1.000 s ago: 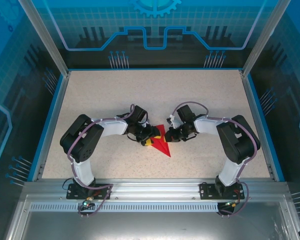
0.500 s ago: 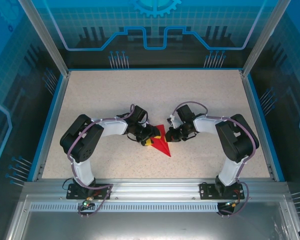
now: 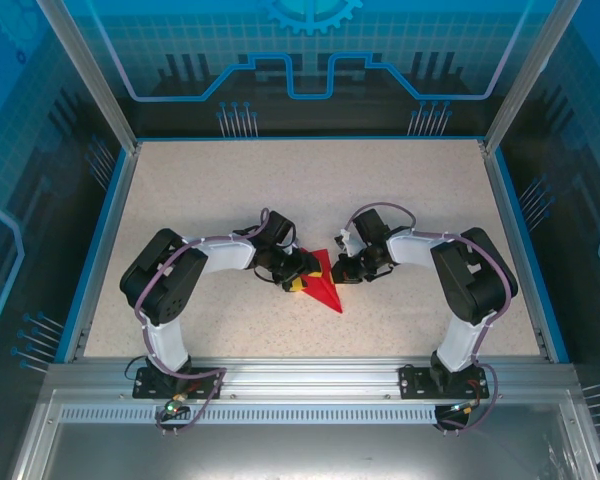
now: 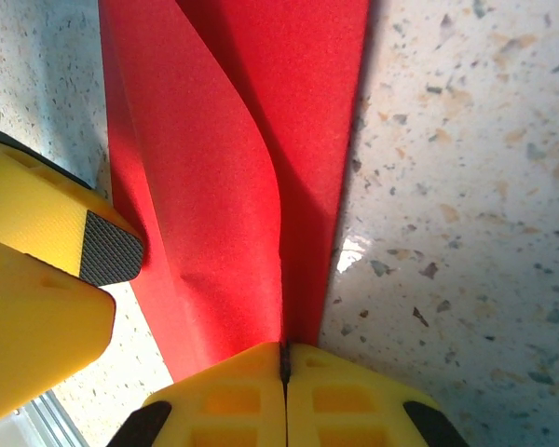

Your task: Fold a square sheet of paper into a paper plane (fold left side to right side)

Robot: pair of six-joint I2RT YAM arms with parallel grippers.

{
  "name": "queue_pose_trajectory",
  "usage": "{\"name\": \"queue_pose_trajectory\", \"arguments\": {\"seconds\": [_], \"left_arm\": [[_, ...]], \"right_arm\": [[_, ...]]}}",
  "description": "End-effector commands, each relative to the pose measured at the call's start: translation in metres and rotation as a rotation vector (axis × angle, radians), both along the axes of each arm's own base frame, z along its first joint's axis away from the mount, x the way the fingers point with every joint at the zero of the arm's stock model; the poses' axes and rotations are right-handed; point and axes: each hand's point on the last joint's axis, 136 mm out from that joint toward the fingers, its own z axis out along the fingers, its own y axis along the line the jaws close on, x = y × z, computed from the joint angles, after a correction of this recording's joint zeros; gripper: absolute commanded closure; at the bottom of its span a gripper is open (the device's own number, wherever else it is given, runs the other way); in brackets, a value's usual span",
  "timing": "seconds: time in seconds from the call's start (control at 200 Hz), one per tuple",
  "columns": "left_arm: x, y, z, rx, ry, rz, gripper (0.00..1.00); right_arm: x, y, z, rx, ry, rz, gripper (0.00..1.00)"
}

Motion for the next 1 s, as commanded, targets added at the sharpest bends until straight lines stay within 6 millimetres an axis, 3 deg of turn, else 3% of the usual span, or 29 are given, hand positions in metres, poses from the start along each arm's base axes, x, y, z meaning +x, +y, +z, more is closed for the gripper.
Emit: {"name": "queue_pose_trajectory", "arguments": {"seconds": [0.0, 0.545, 0.87, 0.995], "left_arm": [[-0.013, 0.008, -0.031, 0.084, 0.040, -0.024, 0.45], [-0.011, 0.007, -0.027, 0.076, 0.030, -0.025, 0.45], [0.003, 0.001, 0.022, 0.054, -0.064, -0.062, 0.46], [0.010, -0.007, 0.039, 0.023, -0.093, -0.079, 0.55]], "right_arm": [[0.003, -0.006, -0.005, -0.030, 0.011, -0.009, 0.94], [-0.003, -0.011, -0.013, -0.065, 0.048, -0.009, 0.94], [-0.010, -0.020, -0.024, -0.143, 0.106, -0.012, 0.94], [-0.011, -0.020, -0.026, -0.158, 0.112, -0.006, 0.94]]}}
